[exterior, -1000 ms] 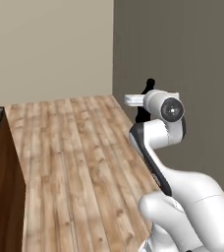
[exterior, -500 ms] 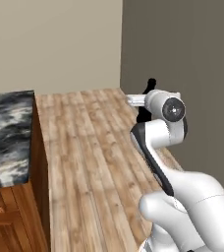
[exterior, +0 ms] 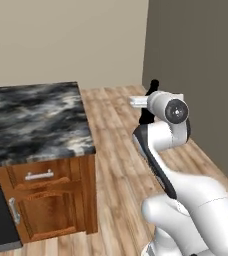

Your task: Place the large bottle from the dining counter next to the other large bottle outside the sink, and place the small bottle from the dining counter next to the other small bottle inside the sink.

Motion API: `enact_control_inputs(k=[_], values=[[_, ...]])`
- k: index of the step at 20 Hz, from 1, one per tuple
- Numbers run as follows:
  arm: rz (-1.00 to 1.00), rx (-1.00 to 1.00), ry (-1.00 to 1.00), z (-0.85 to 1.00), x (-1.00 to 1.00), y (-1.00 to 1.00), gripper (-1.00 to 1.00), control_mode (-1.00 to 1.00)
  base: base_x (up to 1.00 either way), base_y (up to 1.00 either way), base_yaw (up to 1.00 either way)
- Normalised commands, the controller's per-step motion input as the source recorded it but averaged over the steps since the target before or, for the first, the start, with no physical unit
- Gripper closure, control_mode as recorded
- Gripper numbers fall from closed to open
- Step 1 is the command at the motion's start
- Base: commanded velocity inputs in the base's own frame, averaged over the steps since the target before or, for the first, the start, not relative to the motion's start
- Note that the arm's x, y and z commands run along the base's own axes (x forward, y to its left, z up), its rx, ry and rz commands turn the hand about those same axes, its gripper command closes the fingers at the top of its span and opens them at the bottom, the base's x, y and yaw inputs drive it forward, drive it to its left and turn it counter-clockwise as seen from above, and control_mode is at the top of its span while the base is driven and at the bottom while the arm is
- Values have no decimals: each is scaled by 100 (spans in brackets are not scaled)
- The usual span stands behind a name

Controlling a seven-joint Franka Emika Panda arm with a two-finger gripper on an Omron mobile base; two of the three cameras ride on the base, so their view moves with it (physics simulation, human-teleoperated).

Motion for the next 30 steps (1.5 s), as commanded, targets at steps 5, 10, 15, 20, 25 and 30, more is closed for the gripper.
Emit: enact_control_inputs(k=[5, 10, 15, 20, 25, 30], values=[[0, 0, 0, 0, 0, 0, 100, 100, -55, 96, 12], [0, 0, 0, 0, 0, 0, 100, 100, -54, 91, 14], [0, 0, 0, 0, 0, 0, 100, 100, -41, 81, 13], [0, 0, 0, 0, 0, 0, 100, 100, -21, 72, 11], [0, 0, 0, 0, 0, 0, 100, 100, 20, 70, 17], [0, 0, 0, 0, 0, 0, 100, 100, 32, 66, 21]])
